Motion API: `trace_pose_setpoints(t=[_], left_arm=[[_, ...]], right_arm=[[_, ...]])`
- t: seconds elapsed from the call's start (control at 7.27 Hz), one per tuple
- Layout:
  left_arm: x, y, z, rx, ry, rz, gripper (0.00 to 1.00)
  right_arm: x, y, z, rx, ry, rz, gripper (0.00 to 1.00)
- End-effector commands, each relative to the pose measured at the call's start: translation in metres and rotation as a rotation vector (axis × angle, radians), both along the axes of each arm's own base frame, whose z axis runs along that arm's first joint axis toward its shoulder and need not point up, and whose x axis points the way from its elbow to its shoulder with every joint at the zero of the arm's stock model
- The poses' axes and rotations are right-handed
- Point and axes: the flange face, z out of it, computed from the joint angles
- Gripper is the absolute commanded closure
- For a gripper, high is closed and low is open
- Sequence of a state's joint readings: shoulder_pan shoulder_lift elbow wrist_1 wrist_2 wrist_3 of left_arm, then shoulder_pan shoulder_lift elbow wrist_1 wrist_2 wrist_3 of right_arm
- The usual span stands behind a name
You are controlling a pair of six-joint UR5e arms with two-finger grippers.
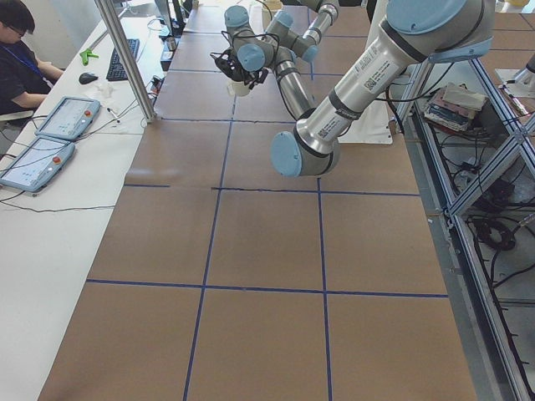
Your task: Left arm hands cup to right arm to dump lemon
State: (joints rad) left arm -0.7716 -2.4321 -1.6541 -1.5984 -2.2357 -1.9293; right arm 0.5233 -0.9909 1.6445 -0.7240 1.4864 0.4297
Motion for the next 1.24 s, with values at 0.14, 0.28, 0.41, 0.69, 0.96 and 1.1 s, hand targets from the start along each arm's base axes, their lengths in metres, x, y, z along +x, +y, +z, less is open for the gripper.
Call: trace_pose_setpoints(t=[0.14,0.28,0.41,0.69,0.96,1.1], left_arm=[[0.002,0.004,-0.008,0.008,0.009,0.007,0.97],[0.003,0.005,-0.01,0.0,0.013,0.003,0.97],[0.002,0.005,-0.013,0.001,0.016,0.002,0.97],[0.001,0.005,-0.013,0.014,0.017,0.01,0.81],[-0.003,0.007,-0.013,0.026,0.051,0.075,0.0],[-0.026,-0.007,-0.013,0.029,0.068,0.084,0.0]], right_arm=[[0.0,0.0,0.0,0.0,0.0,0.0,0.0],[0.0,0.0,0.0,0.0,0.0,0.0,0.0],[0.0,0.0,0.0,0.0,0.0,0.0,0.01],[0.003,0.001,-0.004,-0.002,-0.014,0.005,0.44],[0.006,0.002,-0.004,0.0,-0.017,0.003,0.83],[0.006,0.002,0.0,-0.002,-0.011,0.003,0.83]])
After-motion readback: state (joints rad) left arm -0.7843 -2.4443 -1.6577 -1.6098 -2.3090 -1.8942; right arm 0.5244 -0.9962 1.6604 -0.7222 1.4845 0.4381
